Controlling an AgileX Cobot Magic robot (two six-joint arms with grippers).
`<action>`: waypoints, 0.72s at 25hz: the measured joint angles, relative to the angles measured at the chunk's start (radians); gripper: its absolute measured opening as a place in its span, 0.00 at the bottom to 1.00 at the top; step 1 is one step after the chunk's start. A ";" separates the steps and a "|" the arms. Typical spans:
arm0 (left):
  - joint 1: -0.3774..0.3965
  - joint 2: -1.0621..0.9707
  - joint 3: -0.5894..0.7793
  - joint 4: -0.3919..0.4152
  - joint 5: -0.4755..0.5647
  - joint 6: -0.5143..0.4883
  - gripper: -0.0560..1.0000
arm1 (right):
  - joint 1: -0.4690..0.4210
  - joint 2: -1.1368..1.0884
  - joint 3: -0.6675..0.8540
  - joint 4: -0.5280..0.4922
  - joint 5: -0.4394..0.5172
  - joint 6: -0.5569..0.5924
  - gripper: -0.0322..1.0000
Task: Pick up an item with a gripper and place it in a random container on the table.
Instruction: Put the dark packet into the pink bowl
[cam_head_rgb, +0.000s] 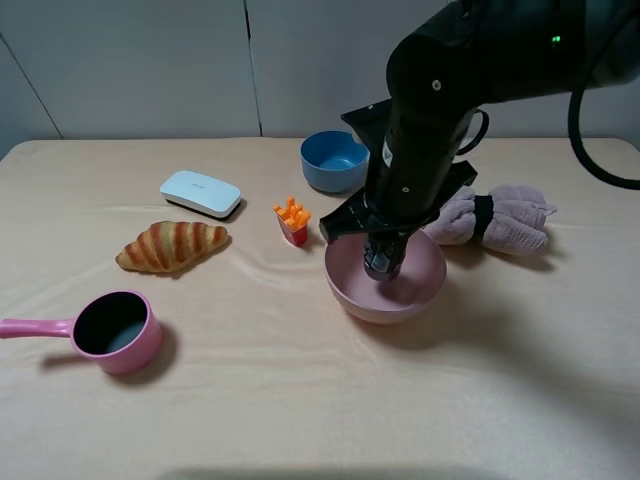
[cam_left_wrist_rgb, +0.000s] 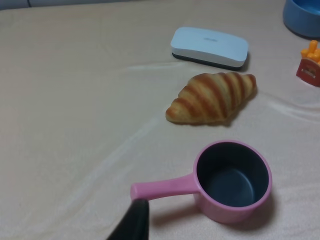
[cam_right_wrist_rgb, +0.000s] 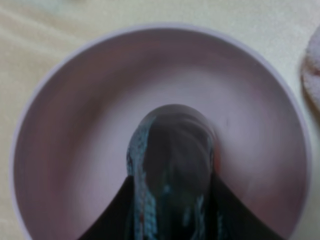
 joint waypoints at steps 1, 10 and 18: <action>0.000 0.000 0.000 0.000 0.000 0.000 1.00 | 0.000 0.000 0.010 0.000 -0.011 0.000 0.21; 0.000 0.000 0.000 0.000 0.000 0.000 1.00 | 0.000 0.000 0.080 -0.002 -0.093 0.008 0.21; 0.000 0.000 0.000 0.000 0.000 0.000 1.00 | 0.000 0.000 0.090 -0.002 -0.101 0.020 0.21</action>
